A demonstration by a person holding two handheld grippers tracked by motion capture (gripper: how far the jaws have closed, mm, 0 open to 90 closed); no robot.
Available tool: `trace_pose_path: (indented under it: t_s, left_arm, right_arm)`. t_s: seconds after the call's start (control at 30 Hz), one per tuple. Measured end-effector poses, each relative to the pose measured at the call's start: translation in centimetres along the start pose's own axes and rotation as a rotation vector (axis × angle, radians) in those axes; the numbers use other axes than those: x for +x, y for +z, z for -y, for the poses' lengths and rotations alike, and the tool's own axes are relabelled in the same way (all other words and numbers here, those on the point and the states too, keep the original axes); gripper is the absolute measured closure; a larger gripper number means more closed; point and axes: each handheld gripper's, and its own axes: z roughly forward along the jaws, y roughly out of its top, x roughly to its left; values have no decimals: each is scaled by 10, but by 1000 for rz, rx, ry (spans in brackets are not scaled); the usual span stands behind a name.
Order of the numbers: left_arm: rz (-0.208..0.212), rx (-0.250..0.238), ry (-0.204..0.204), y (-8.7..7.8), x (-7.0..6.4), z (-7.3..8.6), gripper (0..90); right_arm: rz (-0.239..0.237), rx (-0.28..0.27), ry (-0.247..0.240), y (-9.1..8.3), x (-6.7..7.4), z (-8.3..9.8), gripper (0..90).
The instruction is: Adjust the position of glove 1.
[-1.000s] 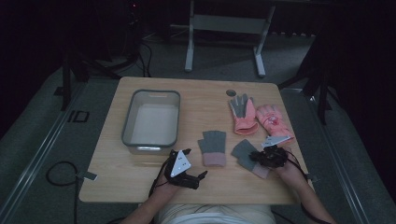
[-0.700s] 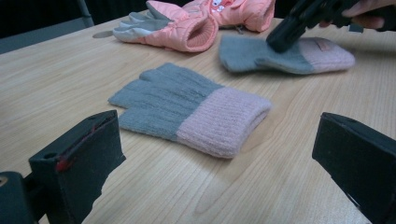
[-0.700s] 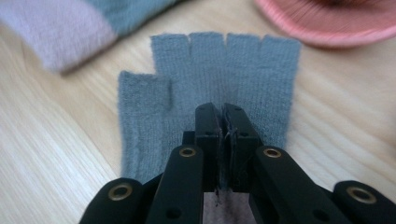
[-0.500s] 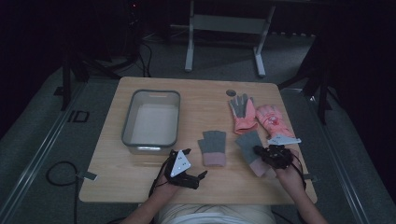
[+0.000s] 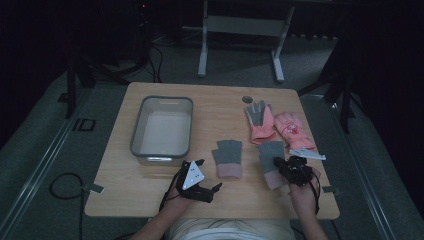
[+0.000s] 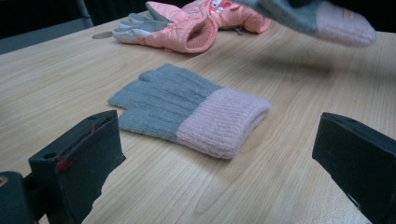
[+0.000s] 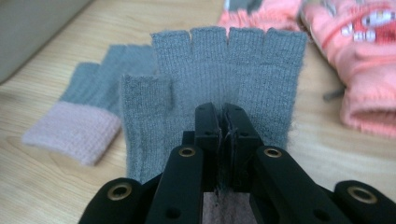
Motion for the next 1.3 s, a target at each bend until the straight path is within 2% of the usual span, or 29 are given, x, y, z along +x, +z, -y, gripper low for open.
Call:
trace_pose_path:
  t_s: [0.23, 0.47, 0.8, 0.9, 1.07, 1.17, 1.3]
  left_arm:
    - [-2, 2, -2, 0, 0, 0, 9]
    - [-3, 0, 1, 0, 0, 0, 9]
    - [0, 0, 2, 0, 0, 0, 9]
    - [0, 0, 1, 0, 0, 0, 9]
    - [-2, 1, 3, 0, 0, 0, 9]
    - [0, 2, -1, 0, 0, 0, 9]
    - [-1, 0, -5, 0, 0, 0, 9]
  right_arm:
    - [54, -1, 88, 10, -2, 10, 851]
    - [76, -13, 113, 22, 0, 14, 851]
    - [133, 37, 147, 42, -7, 31, 829]
    - [134, 32, 166, 47, -8, 36, 817]
    - [128, 27, 160, 47, -9, 36, 807]
    - [115, 24, 195, 48, -10, 36, 800]
    - [115, 8, 193, 46, -9, 40, 773]
